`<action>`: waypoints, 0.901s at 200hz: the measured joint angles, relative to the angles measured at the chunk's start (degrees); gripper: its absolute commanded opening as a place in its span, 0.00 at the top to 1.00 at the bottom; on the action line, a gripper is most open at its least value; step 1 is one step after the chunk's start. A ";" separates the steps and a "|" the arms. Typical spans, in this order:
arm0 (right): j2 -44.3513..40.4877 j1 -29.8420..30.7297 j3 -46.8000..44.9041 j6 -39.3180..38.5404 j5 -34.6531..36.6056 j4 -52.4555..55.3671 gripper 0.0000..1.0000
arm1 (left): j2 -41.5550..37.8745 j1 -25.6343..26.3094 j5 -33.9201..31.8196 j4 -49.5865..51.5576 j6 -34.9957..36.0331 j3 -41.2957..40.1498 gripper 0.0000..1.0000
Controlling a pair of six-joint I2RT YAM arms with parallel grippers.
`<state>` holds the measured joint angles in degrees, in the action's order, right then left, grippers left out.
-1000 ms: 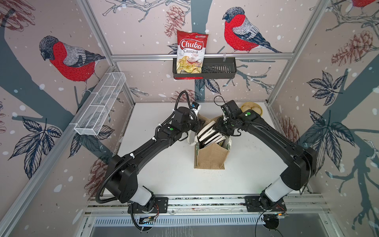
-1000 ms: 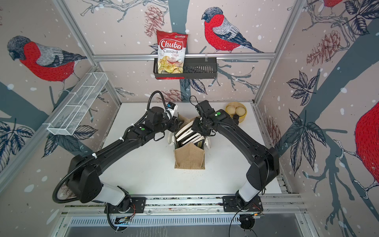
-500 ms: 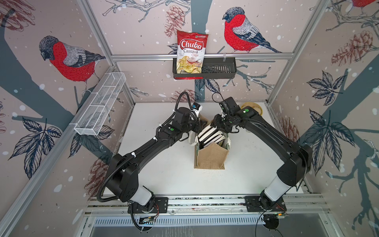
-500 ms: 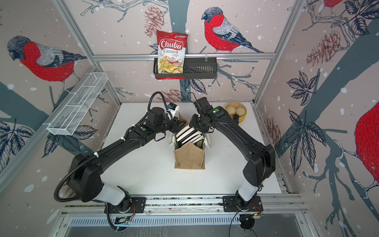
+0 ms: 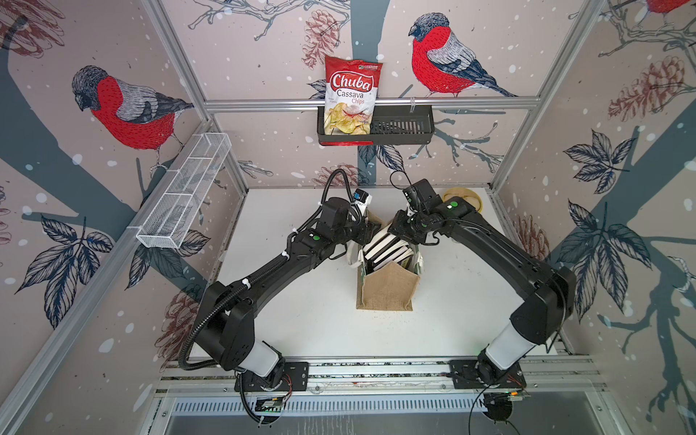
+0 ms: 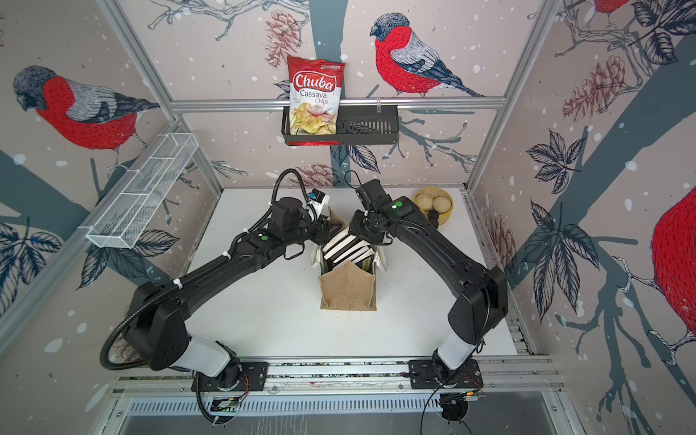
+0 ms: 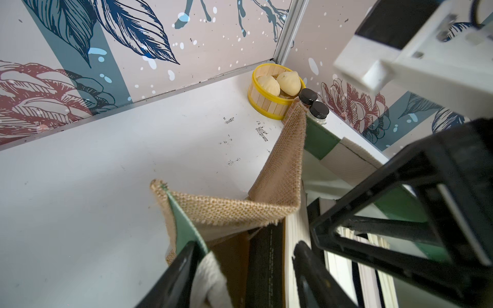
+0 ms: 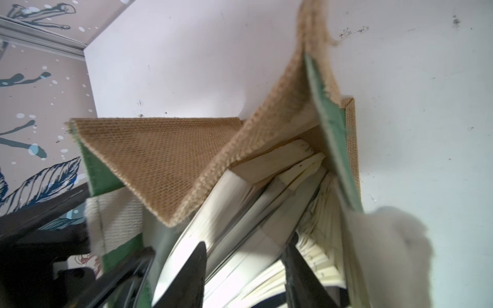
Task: Take out the books from the canvas bag
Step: Pick up the book from the canvas bag.
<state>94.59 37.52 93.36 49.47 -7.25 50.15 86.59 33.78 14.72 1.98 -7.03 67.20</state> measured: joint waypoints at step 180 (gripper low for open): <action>2.67 -0.55 -0.70 -0.15 -1.53 -1.84 0.97 | -0.85 0.00 -0.02 0.09 0.02 -0.52 0.41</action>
<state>97.25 36.97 92.66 49.32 -8.78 48.31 85.73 33.78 14.70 2.07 -7.01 66.67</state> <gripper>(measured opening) 0.101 0.587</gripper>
